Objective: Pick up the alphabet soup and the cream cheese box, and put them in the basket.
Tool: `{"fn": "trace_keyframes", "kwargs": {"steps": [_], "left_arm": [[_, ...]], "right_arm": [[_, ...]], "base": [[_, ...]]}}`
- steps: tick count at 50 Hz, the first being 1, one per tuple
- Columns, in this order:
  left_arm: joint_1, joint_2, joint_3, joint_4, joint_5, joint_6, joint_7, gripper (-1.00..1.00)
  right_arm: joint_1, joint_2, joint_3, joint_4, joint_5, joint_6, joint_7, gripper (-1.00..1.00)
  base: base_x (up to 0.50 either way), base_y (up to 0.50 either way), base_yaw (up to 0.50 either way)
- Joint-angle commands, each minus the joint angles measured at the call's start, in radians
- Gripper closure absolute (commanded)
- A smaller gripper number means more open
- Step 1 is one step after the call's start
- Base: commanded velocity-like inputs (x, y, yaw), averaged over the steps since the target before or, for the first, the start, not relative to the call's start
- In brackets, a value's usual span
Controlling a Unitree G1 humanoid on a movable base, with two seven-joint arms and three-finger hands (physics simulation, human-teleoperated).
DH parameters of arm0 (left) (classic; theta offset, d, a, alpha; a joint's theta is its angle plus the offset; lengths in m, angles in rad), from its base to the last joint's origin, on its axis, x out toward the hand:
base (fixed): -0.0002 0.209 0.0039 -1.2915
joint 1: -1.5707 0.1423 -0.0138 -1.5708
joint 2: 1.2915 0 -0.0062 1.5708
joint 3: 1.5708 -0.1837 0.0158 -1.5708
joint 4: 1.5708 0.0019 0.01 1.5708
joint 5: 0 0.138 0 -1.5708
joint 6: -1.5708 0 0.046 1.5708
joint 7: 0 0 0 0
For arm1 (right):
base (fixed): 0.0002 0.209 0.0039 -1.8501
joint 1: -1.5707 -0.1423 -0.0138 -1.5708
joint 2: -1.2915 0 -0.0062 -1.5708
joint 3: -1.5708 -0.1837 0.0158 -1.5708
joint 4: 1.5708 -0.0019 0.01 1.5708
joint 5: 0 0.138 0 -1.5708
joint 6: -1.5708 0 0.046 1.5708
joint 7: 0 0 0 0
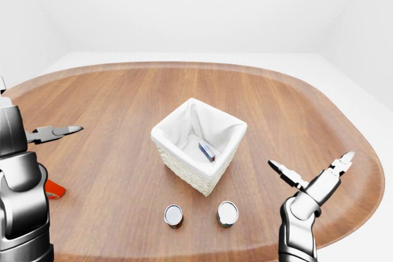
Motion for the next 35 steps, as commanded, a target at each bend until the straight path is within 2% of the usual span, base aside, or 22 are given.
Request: {"fn": "trace_keyframes", "kwargs": {"steps": [1,10,16,21,24,25,26,35], "left_arm": [[0.001,-0.002,0.004,-0.015,0.008,0.000,0.000,-1.00],[-0.005,0.004,0.003,0.016,0.007,0.000,0.026,-1.00],[-0.002,-0.001,-0.010,0.017,0.024,0.000,0.026,-1.00],[-0.001,-0.004,-0.012,0.017,0.032,0.000,0.027,-1.00],[-0.004,-0.003,-0.010,0.033,0.044,0.000,0.067,-1.00],[0.000,0.000,-0.026,0.055,0.078,0.000,0.102,-1.00],[0.000,-0.002,-0.031,0.071,0.082,0.000,0.107,-1.00],[0.008,-0.011,-0.025,0.037,0.075,0.000,0.086,-1.00]], "right_arm": [[-0.003,0.000,0.010,0.022,-0.016,0.000,0.000,-1.00],[-0.005,0.001,0.036,0.027,-0.034,0.000,0.000,-1.00],[-0.001,0.011,0.091,-0.003,-0.112,0.000,0.000,-1.00],[-0.012,0.020,0.106,0.035,-0.084,0.000,0.000,-1.00],[-0.018,0.015,0.116,0.055,-0.077,0.000,0.000,-1.00],[-0.014,0.015,0.126,0.047,-0.077,0.000,0.000,-1.00],[-0.008,0.015,0.138,0.041,-0.071,0.000,0.000,-1.00],[0.011,0.032,0.172,0.037,-0.144,0.000,0.000,-1.00]], "base": [[0.00,0.00,0.00],[0.00,0.00,0.00],[0.00,0.00,0.00],[0.00,0.00,0.00],[0.00,0.00,0.00],[0.00,0.00,0.00],[0.00,0.00,0.00],[0.00,0.00,0.00]]}}
